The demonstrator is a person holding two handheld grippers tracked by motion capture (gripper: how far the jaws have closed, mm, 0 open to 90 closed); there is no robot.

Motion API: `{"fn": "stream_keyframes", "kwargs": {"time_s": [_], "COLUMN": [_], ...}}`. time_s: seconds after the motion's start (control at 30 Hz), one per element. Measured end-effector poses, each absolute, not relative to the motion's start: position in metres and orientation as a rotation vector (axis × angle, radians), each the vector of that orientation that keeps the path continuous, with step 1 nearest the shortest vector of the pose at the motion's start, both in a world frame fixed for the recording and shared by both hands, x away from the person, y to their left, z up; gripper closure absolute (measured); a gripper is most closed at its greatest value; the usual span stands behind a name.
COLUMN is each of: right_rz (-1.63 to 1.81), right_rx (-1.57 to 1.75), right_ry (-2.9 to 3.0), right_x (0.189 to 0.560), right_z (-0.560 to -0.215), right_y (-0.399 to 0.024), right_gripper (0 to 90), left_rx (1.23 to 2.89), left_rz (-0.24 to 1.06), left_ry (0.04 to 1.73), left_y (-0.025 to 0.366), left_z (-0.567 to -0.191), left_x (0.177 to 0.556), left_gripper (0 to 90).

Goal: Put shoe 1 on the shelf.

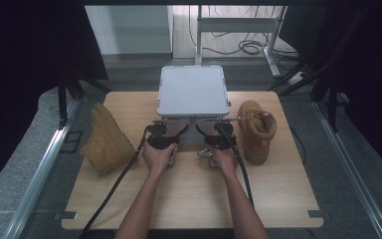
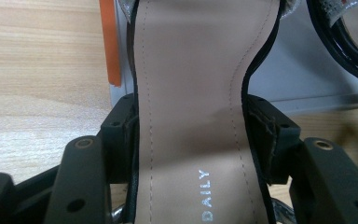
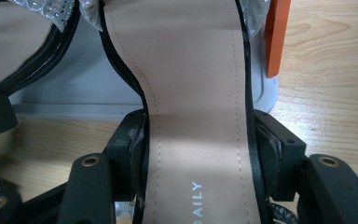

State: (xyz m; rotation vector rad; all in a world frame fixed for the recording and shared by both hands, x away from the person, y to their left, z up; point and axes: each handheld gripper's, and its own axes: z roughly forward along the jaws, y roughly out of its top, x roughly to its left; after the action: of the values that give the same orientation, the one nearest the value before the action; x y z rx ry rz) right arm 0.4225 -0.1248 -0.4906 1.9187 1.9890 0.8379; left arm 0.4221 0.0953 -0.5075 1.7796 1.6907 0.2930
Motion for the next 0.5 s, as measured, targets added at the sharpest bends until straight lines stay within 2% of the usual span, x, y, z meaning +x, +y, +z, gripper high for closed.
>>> {"fn": "stream_keyframes", "kwargs": {"time_s": [0.2,0.33,0.37,0.43,0.5], "right_rz": [0.781,0.743,0.745,0.732,0.743], "right_rx": [1.935,1.939,1.944,1.942,1.943], "right_ry": [1.978,1.975,1.971,1.981,1.973], "right_x": [0.427,0.428,0.429,0.43,0.43], "right_z": [-0.498,-0.499,-0.499,-0.499,-0.499], "right_y": [-0.118,-0.112,-0.112,-0.112,-0.113], "right_gripper": [42.3,42.1,41.9,41.4,39.4], "left_rx": [1.796,1.795,1.8,1.792,1.775], "left_rz": [0.32,0.275,0.235,0.279,0.281], "left_ry": [1.711,1.724,1.736,1.706,1.692], "left_y": [0.092,0.089,0.09,0.087,0.088], "left_z": [-0.511,-0.511,-0.511,-0.507,-0.503], "left_x": [0.425,0.429,0.43,0.429,0.427], "left_gripper": [41.9,41.2,39.3,32.0,30.0]}}
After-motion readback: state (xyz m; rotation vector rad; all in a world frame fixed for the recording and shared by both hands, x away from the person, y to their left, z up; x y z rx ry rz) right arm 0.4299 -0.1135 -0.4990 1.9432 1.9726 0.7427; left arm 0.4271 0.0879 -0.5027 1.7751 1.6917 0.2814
